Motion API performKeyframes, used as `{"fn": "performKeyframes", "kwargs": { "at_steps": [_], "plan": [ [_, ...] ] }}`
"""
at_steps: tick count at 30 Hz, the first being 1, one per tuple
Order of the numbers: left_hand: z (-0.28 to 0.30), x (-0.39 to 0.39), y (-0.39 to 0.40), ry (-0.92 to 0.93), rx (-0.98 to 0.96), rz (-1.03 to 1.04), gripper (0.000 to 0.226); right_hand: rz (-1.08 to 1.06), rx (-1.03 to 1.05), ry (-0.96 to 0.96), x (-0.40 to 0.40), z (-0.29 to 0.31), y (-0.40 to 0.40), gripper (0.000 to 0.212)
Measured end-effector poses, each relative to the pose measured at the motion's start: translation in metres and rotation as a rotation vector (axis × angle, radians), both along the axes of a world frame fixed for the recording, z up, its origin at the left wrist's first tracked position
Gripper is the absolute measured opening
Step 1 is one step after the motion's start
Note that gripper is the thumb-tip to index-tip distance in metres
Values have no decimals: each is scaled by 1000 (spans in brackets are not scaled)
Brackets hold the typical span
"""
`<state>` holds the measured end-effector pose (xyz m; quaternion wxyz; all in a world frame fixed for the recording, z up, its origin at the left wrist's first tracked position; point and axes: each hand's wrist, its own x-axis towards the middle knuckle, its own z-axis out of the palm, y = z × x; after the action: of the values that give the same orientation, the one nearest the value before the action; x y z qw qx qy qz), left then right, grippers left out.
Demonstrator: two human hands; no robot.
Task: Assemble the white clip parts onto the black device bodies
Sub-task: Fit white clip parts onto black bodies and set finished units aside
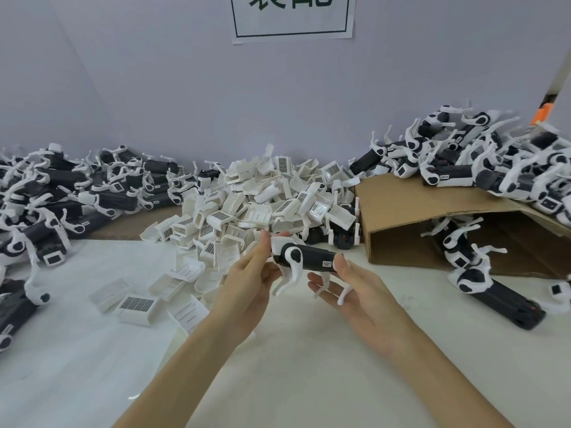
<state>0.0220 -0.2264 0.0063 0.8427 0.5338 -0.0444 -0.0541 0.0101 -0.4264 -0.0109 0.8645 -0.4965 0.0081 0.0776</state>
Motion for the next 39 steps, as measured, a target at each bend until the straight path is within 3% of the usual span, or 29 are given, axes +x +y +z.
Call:
{"fn": "performKeyframes", "kwargs": {
  "at_steps": [4, 8, 11, 14, 17, 20, 23, 26, 28, 32, 34, 37, 39],
  "plan": [
    [8, -2, 1, -35, 34, 60, 50, 37, 152, 103, -1, 2, 4, 40],
    [9, -12, -5, -320, 398, 126, 28, 134, 243, 184, -3, -1, 4, 46],
    [2, -20, -19, -543, 551, 224, 38, 235, 325, 193, -2, -6, 1, 44],
    [6, -25, -23, -619, 596, 254, 38, 284, 369, 169, -2, -9, -2, 41],
    [11, -25, -18, -572, 548, 211, 31, 231, 355, 126, 0, -9, -1, 41],
    [13, -20, -10, -439, 548, 142, 42, 43, 177, -26, 3, -5, 2, 47],
    [10, -11, -1, -309, 566, 164, 43, -52, -152, -193, 2, -5, 3, 55],
    [4, -3, 12, -395, 587, 150, 39, 69, -429, -317, -1, -7, 2, 50],
    [3, 3, 26, -538, 616, 104, 48, 131, -535, -356, -3, -8, 0, 49],
    [1, 9, 39, -700, 753, 47, 71, 51, -701, -489, -7, -9, 3, 61],
    [-1, 8, 35, -704, 761, 69, 65, -14, -735, -558, -11, -9, 10, 66],
    [-4, 0, 18, -571, 550, 255, 35, -82, -806, -622, -15, -11, 19, 70],
    [-5, -2, 11, -421, 335, 388, 53, -102, -896, -660, -20, -13, 26, 73]
  ]
}}
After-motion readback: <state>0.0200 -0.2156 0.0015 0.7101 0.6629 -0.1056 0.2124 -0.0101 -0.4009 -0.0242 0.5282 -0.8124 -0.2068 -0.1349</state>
